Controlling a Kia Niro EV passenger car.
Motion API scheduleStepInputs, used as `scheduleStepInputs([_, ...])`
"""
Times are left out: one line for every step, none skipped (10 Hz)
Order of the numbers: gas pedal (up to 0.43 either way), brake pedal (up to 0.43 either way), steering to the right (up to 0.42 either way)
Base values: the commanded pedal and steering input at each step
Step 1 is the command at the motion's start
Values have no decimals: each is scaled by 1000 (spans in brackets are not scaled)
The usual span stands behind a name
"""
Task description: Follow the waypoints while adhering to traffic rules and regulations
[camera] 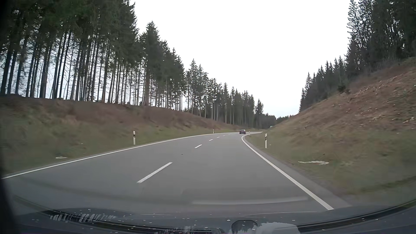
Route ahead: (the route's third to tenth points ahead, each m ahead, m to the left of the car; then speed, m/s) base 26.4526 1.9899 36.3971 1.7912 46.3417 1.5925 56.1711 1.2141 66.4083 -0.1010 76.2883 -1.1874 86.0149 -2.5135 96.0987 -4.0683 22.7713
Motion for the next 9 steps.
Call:
scheduleStepInputs([209,0,5])
scheduleStepInputs([209,0,8])
scheduleStepInputs([209,0,9])
scheduleStepInputs([209,0,9])
scheduleStepInputs([209,0,9])
scheduleStepInputs([209,0,9])
scheduleStepInputs([209,0,9])
scheduleStepInputs([209,0,10])
scheduleStepInputs([209,0,10])
